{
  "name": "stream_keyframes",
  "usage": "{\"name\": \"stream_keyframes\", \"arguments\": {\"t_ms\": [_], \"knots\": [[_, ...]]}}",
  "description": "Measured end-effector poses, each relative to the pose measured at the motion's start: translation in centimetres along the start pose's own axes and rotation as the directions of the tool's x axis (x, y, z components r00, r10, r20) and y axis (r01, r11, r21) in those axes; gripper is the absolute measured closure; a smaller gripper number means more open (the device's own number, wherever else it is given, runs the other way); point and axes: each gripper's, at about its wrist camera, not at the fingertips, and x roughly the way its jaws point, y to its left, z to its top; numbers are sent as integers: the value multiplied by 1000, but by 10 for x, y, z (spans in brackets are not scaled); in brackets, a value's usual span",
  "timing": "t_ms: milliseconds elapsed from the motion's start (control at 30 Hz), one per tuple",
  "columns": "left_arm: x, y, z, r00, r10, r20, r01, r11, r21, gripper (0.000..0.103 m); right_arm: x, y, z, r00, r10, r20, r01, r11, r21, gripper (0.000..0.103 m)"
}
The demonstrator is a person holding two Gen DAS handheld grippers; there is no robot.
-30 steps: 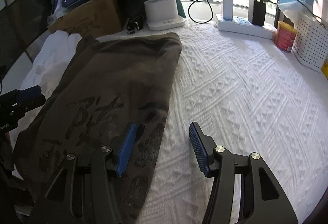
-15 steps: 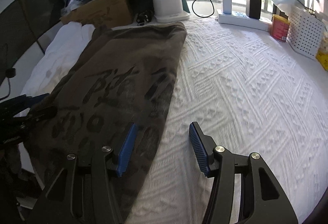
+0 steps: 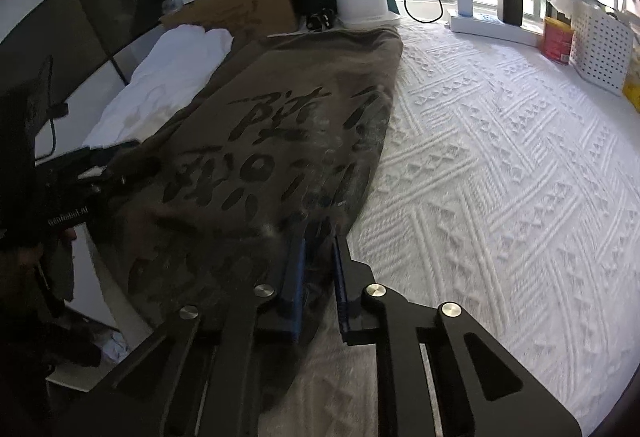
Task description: Fold small clothes
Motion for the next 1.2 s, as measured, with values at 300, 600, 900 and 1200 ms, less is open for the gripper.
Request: {"name": "stream_keyframes", "arguments": {"t_ms": [300, 600, 900, 1200], "knots": [[-28, -26, 5, 993, -63, 95, 60, 997, 41, 47, -13, 2, -21, 999, 32, 14, -32, 999, 17, 90], [-26, -66, -2, 990, -130, 61, 125, 989, 74, 45, -34, -6, -41, 999, 30, 22, -31, 999, 34, 90], [-38, -96, -6, 974, -202, 106, 196, 978, 69, 25, -60, -29, -61, 997, -38, 62, 32, 995, 91, 90], [-43, -121, -3, 966, -228, 119, 219, 972, 85, 6, -85, -48, -70, 987, -125, 100, 111, 984, 136, 89]]}}
